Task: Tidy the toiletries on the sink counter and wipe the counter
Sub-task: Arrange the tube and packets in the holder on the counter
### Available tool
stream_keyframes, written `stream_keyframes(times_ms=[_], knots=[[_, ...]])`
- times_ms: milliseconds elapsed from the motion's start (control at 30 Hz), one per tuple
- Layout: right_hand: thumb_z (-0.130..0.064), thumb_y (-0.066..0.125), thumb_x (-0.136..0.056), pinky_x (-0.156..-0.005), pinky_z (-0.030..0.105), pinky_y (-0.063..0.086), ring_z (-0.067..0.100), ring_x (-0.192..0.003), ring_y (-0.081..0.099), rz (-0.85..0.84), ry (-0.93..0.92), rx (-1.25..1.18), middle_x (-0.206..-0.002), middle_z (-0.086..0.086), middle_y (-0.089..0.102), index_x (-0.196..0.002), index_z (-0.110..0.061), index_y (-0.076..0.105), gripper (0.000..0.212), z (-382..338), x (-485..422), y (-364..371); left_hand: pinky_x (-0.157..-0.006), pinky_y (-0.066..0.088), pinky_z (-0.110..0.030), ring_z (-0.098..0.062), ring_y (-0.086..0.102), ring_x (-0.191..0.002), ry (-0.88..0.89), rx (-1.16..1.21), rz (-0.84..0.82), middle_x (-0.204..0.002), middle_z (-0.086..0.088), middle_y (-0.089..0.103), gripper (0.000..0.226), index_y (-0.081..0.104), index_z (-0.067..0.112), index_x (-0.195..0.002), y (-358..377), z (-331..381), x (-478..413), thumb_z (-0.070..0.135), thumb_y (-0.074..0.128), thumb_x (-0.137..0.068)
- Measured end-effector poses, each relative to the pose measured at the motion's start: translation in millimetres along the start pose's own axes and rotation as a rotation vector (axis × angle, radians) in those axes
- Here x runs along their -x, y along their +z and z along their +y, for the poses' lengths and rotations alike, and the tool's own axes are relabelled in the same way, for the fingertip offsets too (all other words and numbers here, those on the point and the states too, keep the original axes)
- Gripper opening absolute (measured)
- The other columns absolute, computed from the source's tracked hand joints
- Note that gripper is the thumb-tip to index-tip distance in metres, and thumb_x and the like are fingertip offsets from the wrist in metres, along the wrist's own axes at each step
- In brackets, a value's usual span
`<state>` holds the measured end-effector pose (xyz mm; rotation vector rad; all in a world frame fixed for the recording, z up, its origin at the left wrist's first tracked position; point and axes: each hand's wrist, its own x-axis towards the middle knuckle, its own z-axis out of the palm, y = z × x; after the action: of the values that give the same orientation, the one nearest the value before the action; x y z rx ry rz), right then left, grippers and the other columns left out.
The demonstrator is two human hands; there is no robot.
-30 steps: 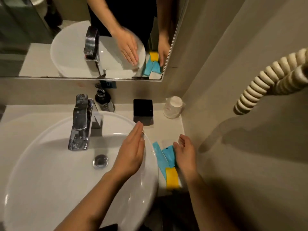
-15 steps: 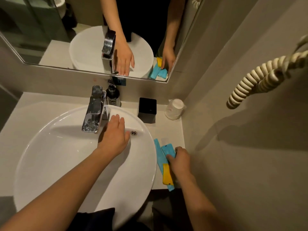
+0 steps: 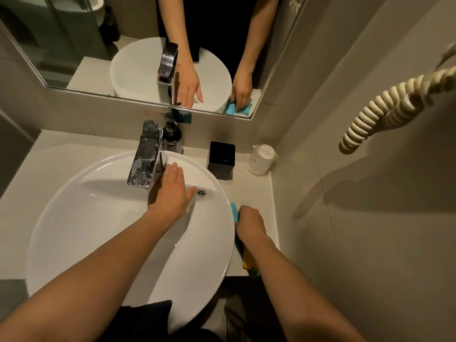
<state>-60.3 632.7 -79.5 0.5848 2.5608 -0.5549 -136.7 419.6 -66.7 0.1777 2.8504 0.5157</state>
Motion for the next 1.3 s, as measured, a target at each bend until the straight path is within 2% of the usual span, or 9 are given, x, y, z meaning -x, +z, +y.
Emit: stream_keyframes(times_ms=[267,333,433,567,733,900,1100,1200,1300], knots=[[-0.02,0.07,-0.096,-0.086,0.034,0.056,0.019,-0.086,0.06,-0.004,0.032,-0.058,-0.103,0.009,0.065,-0.106,-0.01,0.06,0.017,-2.6,-8.6,-5.3,-0.127,0.01,-0.043,-0.027,0.005,-0.155,0.014,-0.127,-0.01,-0.166,-0.014,0.012,0.074,0.016,0.0,-0.157,-0.9,-0.4,-6.1,0.048,0.036,-0.104],[-0.015,0.068,-0.096,-0.076,0.029,0.054,0.015,-0.079,0.057,0.017,0.03,-0.149,-0.093,0.005,0.062,-0.092,-0.014,0.056,0.013,-0.5,-8.0,-11.4,-0.127,0.011,-0.042,-0.028,0.011,-0.154,0.024,-0.131,-0.006,-0.164,-0.015,0.019,0.072,0.021,0.0,-0.156,-1.2,-1.3,-9.6,0.046,0.041,-0.103],[-0.01,0.066,-0.096,-0.062,0.023,0.044,0.012,-0.07,0.053,0.062,0.038,-0.363,-0.081,0.001,0.056,-0.082,-0.017,0.049,0.023,5.7,-0.9,-28.0,-0.126,0.016,-0.04,-0.029,0.024,-0.15,0.029,-0.151,-0.004,-0.158,-0.015,0.032,0.068,0.032,0.001,-0.151,-5.2,-1.0,-14.8,0.046,0.047,-0.101],[-0.015,0.068,-0.096,-0.065,0.029,0.05,0.013,-0.068,0.053,0.173,-0.003,-0.558,-0.073,0.0,0.054,-0.084,-0.014,0.053,0.019,11.4,10.3,-56.5,-0.123,0.023,-0.037,-0.026,0.038,-0.14,0.041,-0.211,-0.001,-0.146,-0.013,0.046,0.061,0.044,0.003,-0.143,-11.7,3.0,-17.1,0.045,0.05,-0.1],[-0.014,0.066,-0.098,-0.071,0.023,0.053,0.007,-0.07,0.059,0.346,-0.111,-0.784,-0.075,-0.004,0.061,-0.094,-0.012,0.065,0.004,-9.5,21.9,-103.9,-0.12,0.028,-0.035,-0.024,0.044,-0.133,0.041,-0.327,-0.001,-0.14,-0.01,0.05,0.058,0.046,0.005,-0.139,-18.3,8.5,-15.2,0.049,0.046,-0.101],[-0.013,0.067,-0.096,-0.068,0.02,0.054,0.005,-0.07,0.057,0.496,-0.268,-0.897,-0.079,-0.005,0.064,-0.099,-0.014,0.07,0.004,-53.6,16.7,-148.8,-0.117,0.028,-0.031,-0.023,0.045,-0.131,0.027,-0.339,-0.037,-0.138,-0.01,0.051,0.055,0.049,0.004,-0.136,-26.7,13.5,-14.8,0.047,0.048,-0.101],[-0.006,0.067,-0.094,-0.062,0.016,0.046,0.002,-0.063,0.047,0.599,-0.461,-0.886,-0.076,-0.004,0.059,-0.092,-0.006,0.066,0.002,-108.7,-9.3,-177.7,-0.114,0.032,-0.03,-0.021,0.048,-0.126,0.002,-0.326,-0.026,-0.134,-0.008,0.053,0.053,0.051,0.006,-0.133,-29.4,16.0,-15.9,0.049,0.048,-0.1],[-0.006,0.066,-0.094,-0.062,0.018,0.044,0.005,-0.063,0.046,0.556,-0.486,-0.831,-0.074,-0.006,0.057,-0.092,-0.006,0.064,0.004,-127.4,-29.5,-170.3,-0.117,0.028,-0.03,-0.022,0.044,-0.133,-0.007,-0.282,-0.005,-0.14,-0.009,0.05,0.054,0.047,0.006,-0.137,-28.9,16.5,-16.8,0.046,0.047,-0.101],[-0.007,0.063,-0.097,-0.056,0.009,0.039,0.004,-0.061,0.045,0.49,-0.449,-0.748,-0.072,-0.008,0.054,-0.09,-0.012,0.058,0.011,-136.3,-42.7,-153.5,-0.118,0.026,-0.03,-0.022,0.043,-0.134,-0.019,-0.22,0.003,-0.142,-0.009,0.048,0.053,0.045,0.006,-0.138,-28.9,17.3,-15.4,0.045,0.047,-0.102]])
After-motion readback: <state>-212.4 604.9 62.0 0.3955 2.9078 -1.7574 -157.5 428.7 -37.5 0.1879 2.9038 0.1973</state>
